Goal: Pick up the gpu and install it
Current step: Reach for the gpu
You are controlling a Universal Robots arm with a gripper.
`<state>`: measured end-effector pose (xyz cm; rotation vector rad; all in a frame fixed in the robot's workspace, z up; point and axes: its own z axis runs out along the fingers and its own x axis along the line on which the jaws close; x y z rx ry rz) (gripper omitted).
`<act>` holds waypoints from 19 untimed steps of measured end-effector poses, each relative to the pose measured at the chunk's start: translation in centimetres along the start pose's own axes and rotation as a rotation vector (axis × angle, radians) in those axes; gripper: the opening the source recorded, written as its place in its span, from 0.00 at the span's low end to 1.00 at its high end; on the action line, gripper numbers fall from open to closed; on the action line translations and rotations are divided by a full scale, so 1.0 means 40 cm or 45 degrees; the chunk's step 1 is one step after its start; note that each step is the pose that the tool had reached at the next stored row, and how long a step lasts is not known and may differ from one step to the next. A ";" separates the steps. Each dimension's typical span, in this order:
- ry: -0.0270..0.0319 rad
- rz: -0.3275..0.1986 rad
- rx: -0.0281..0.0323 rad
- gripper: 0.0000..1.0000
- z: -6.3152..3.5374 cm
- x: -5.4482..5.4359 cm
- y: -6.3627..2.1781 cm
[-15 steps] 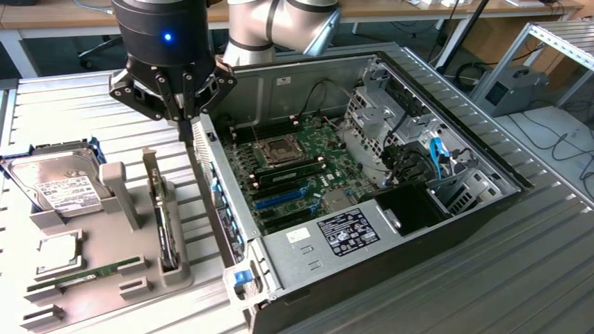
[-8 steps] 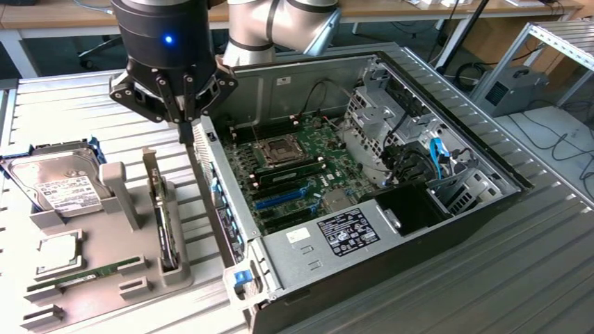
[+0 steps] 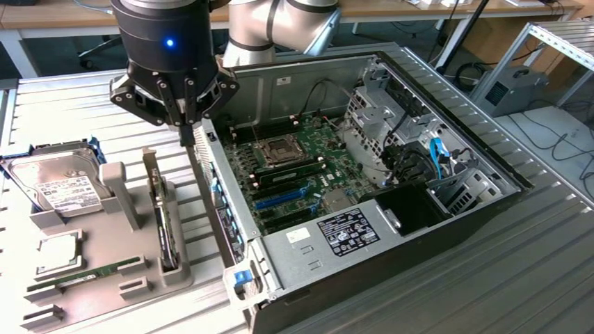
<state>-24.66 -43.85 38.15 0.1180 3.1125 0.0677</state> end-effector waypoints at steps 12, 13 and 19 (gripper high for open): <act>0.0001 0.000 0.0000 0.11 0.000 -0.001 -0.018; 0.0000 0.000 0.0001 0.11 0.000 -0.001 -0.019; 0.0000 0.000 -0.0001 0.11 0.000 -0.002 -0.027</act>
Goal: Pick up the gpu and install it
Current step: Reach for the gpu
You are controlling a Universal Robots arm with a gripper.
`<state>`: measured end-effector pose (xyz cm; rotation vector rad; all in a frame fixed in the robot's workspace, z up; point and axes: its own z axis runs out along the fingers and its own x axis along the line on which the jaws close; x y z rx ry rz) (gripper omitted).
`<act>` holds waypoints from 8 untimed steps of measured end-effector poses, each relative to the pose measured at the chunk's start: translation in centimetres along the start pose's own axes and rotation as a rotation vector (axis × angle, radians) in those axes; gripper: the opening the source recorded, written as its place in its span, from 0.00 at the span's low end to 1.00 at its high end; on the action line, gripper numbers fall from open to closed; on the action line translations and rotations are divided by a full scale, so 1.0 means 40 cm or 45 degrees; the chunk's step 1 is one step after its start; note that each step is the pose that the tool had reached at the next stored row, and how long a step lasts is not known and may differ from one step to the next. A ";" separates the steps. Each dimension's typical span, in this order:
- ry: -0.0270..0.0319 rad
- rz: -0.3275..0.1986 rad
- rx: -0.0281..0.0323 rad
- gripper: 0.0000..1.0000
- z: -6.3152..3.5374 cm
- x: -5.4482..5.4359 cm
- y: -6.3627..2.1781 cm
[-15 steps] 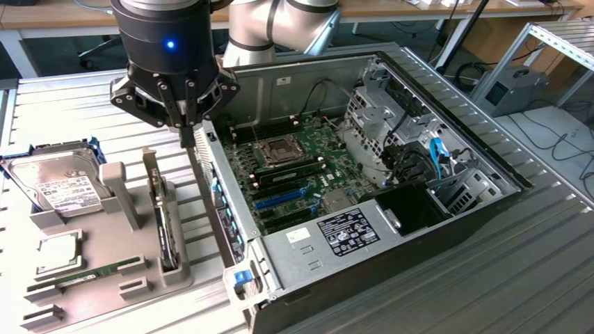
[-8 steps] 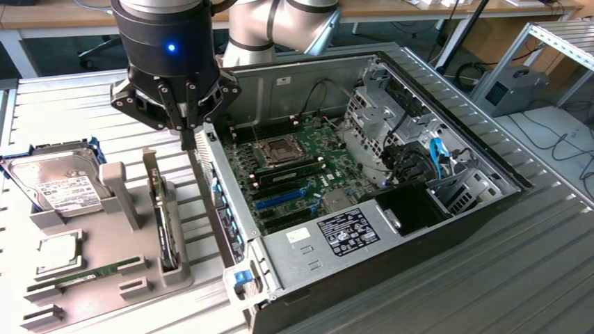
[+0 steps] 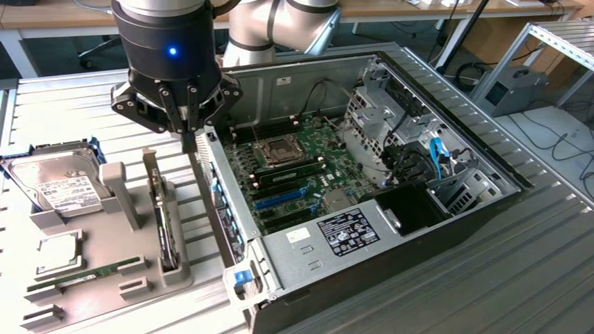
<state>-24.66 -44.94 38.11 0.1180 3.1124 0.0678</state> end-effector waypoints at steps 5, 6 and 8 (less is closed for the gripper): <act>0.0001 0.000 0.0001 0.11 0.000 0.000 -0.007; 0.0001 0.000 0.0001 0.11 0.000 -0.001 -0.008; 0.0001 0.000 0.0001 0.11 0.000 -0.001 -0.012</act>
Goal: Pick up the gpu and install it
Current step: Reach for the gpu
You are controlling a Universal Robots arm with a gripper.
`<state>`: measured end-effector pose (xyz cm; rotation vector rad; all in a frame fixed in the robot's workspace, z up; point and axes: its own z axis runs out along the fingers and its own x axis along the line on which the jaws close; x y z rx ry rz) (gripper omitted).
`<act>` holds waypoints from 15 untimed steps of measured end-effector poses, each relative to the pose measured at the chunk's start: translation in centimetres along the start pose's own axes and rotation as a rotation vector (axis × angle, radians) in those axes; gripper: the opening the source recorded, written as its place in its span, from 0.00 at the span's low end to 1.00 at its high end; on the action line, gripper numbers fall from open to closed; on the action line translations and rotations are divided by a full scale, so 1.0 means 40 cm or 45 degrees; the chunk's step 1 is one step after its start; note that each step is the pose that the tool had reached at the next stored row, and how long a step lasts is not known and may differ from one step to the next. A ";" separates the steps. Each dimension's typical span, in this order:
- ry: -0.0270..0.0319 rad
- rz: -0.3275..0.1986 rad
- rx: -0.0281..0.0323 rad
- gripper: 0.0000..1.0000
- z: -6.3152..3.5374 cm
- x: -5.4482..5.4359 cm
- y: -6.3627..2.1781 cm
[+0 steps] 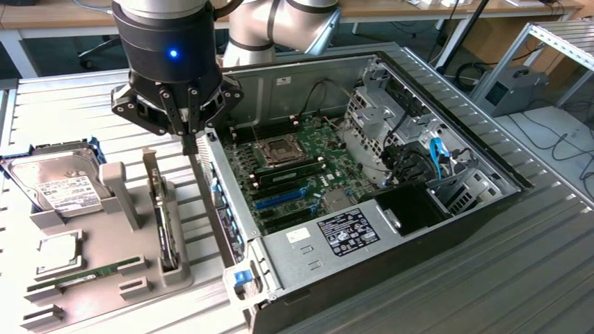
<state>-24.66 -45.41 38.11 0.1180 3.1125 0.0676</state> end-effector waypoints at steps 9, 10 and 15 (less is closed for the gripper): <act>0.0000 0.000 0.0000 0.11 -0.001 -0.002 -0.032; 0.0000 0.000 0.0000 0.11 -0.001 -0.003 -0.033; 0.0000 0.000 0.0000 0.11 -0.001 -0.003 -0.043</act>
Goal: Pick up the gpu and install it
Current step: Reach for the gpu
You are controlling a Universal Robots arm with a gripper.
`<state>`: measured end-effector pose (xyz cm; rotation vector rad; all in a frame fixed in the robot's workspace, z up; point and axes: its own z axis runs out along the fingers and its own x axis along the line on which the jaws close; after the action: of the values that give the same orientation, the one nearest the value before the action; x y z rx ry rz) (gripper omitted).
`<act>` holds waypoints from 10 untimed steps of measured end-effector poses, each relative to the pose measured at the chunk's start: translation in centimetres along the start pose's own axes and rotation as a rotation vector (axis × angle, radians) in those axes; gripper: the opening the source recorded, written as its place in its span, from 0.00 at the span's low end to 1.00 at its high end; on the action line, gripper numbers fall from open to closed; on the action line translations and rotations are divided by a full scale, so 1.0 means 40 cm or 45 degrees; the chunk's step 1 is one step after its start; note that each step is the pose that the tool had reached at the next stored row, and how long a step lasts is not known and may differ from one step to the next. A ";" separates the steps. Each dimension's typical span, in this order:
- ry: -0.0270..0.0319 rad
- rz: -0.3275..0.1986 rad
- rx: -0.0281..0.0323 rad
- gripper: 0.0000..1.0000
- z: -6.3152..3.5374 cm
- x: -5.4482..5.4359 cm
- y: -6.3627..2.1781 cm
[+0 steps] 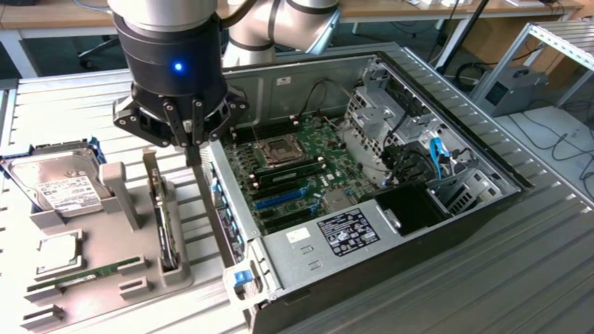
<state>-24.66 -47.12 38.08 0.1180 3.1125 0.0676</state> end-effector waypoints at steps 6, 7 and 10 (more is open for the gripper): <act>0.0000 0.000 0.0001 0.11 0.000 0.002 -0.010; 0.0000 0.000 0.0000 0.11 0.001 0.004 -0.010; -0.0001 0.000 -0.0001 0.11 0.001 0.010 -0.011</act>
<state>-25.11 -47.54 38.00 0.1181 3.1124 0.0677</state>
